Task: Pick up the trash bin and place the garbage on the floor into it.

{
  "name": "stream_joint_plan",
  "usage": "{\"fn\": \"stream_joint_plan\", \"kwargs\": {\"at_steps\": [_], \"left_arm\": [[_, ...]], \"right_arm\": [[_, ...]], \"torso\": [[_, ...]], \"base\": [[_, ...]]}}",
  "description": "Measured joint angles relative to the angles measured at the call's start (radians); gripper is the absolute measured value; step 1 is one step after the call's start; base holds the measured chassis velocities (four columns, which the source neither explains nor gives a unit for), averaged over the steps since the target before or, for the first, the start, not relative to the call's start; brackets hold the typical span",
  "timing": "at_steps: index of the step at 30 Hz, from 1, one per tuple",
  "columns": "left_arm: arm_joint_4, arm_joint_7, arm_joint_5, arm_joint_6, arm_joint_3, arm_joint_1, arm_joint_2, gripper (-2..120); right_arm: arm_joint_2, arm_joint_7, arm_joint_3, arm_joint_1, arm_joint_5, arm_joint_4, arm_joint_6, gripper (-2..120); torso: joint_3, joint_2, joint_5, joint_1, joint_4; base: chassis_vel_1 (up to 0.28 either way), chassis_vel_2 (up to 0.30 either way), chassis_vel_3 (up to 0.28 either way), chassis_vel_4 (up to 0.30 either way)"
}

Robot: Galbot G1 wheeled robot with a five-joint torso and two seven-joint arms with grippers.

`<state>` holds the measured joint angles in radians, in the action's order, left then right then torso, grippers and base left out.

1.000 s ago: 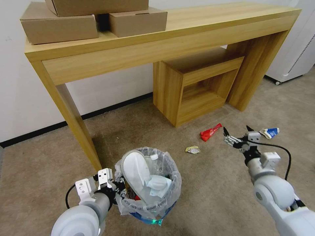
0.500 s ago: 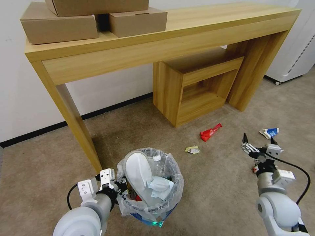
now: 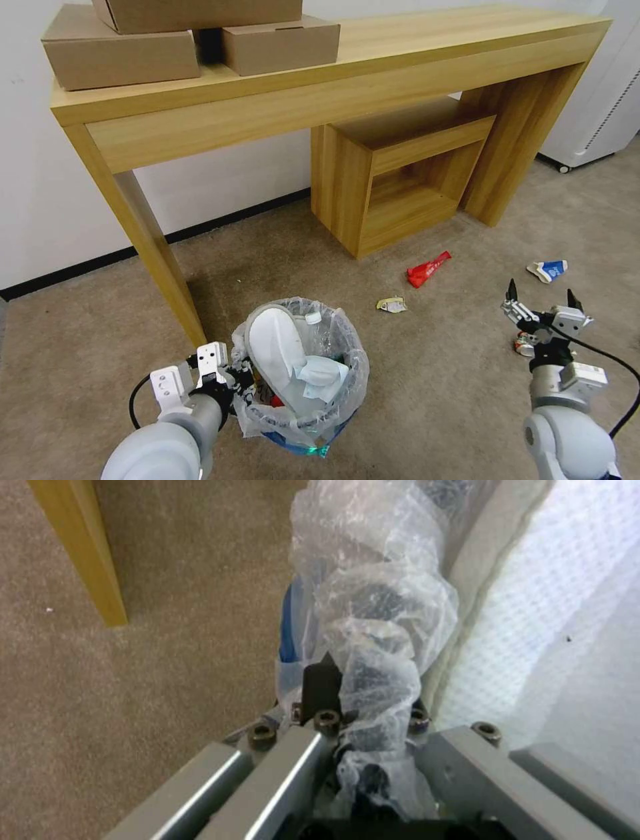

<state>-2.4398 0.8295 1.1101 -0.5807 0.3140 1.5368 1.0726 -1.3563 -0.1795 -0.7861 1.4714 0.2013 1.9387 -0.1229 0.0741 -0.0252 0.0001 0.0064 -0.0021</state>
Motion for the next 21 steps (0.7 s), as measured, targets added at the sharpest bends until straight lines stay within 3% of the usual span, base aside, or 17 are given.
{"fn": "stream_joint_plan", "kwargs": {"at_steps": [12, 21], "left_arm": [[-0.002, 0.008, -0.008, -0.004, 0.001, 0.01, 0.006, 0], [0.001, 0.006, -0.031, -0.007, -0.012, 0.016, 0.012, 0]], "right_arm": [[-0.003, -0.012, 0.069, -0.021, -0.032, -0.024, -0.11, 100], [-0.014, 0.002, 0.092, -0.024, -0.031, -0.032, -0.121, 100]], "torso": [[0.0, 0.0, 0.0, 0.0, 0.0], [0.0, 0.0, -0.0001, 0.0, 0.0]], "base": [[0.0, 0.0, 0.0, 0.0], [0.0, 0.0, 0.0, 0.0]]}}
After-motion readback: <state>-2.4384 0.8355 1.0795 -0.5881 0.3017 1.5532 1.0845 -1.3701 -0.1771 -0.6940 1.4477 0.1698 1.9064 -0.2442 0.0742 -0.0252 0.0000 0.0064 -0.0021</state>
